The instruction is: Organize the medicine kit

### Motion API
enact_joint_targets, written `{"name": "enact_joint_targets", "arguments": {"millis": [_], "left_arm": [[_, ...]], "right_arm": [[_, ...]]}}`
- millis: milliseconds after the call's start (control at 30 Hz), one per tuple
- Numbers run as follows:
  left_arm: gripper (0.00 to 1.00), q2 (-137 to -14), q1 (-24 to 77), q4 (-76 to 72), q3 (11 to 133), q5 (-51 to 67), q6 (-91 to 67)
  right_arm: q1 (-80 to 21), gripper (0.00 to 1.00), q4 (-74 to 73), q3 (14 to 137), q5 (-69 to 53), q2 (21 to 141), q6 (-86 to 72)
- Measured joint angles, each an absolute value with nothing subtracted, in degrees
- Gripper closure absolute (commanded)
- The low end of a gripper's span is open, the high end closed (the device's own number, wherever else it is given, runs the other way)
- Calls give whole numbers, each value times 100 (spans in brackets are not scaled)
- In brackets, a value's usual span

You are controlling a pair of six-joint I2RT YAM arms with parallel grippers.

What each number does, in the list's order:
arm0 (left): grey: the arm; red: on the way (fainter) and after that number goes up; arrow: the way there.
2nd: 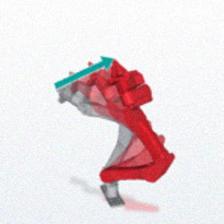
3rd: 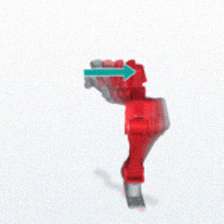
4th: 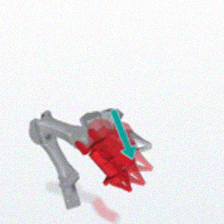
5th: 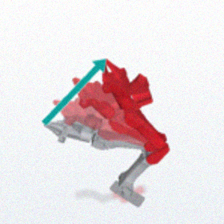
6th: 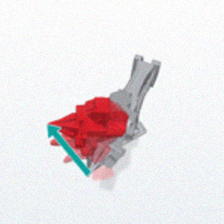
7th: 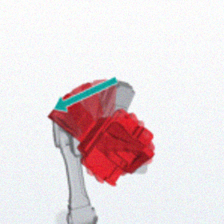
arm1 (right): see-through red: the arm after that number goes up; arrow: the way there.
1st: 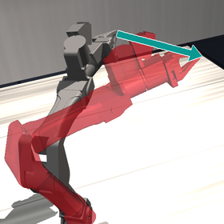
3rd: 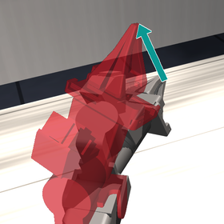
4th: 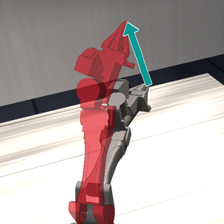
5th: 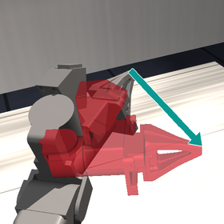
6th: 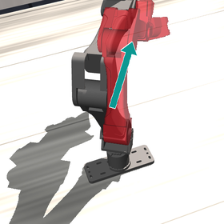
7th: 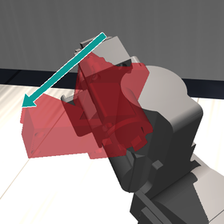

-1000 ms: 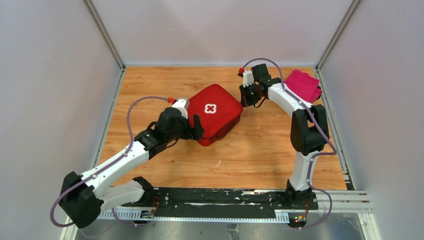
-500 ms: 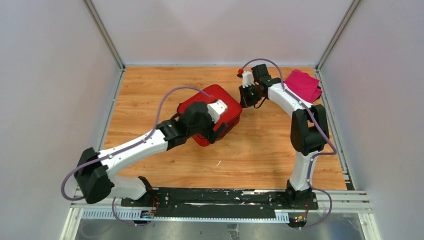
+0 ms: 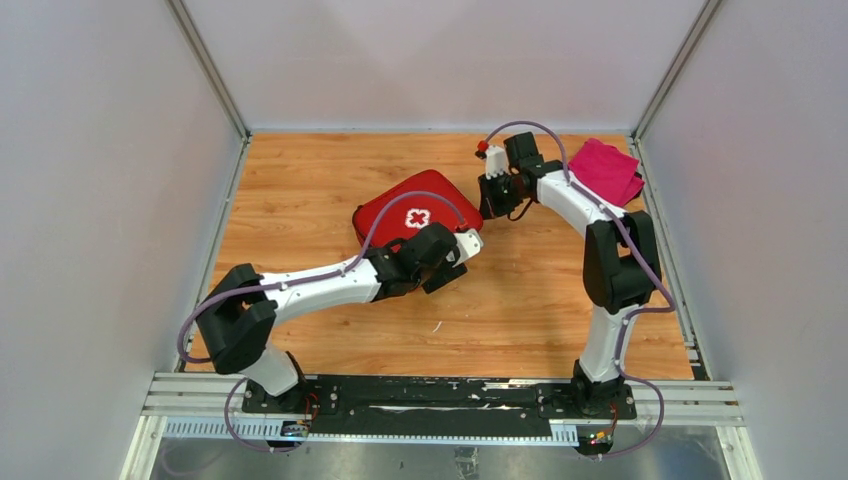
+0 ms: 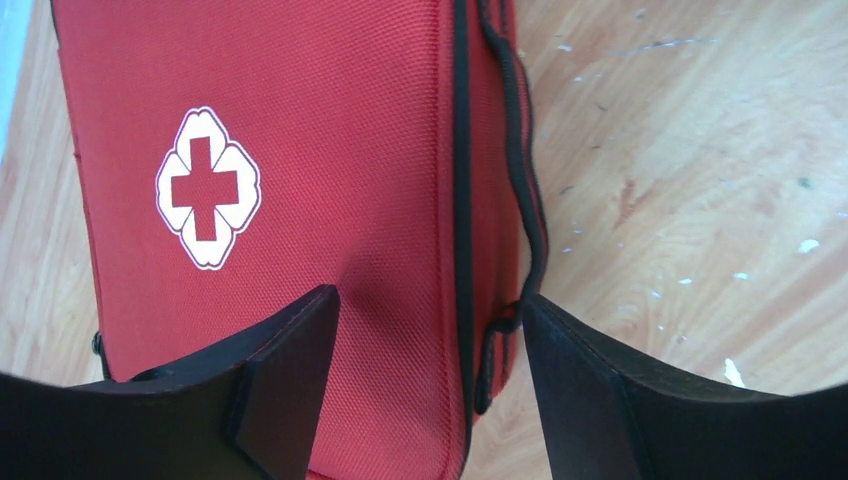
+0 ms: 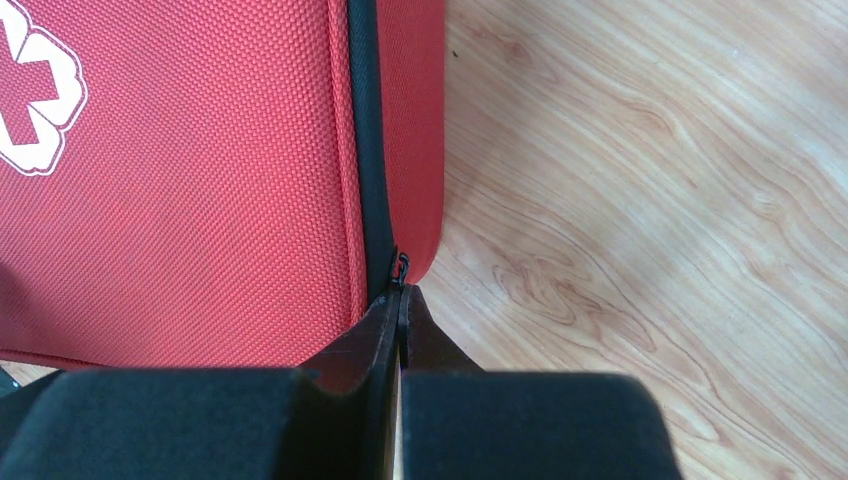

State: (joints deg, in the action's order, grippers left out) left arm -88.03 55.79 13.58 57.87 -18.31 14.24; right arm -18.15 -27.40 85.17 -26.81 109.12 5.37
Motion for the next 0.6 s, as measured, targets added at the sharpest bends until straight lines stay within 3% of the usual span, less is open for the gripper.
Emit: {"name": "enact_joint_targets", "arguments": {"millis": [333,600], "left_arm": [[41,-9369,5546,1262,5968,-2727,1100],[52,-9428,5260,1424,6108,-2526,687]], "right_arm": [[-1796,100,-2530,7990,-2530,10538,244],[-1750,100,-2451,7330,-2392,9998,-67]]}}
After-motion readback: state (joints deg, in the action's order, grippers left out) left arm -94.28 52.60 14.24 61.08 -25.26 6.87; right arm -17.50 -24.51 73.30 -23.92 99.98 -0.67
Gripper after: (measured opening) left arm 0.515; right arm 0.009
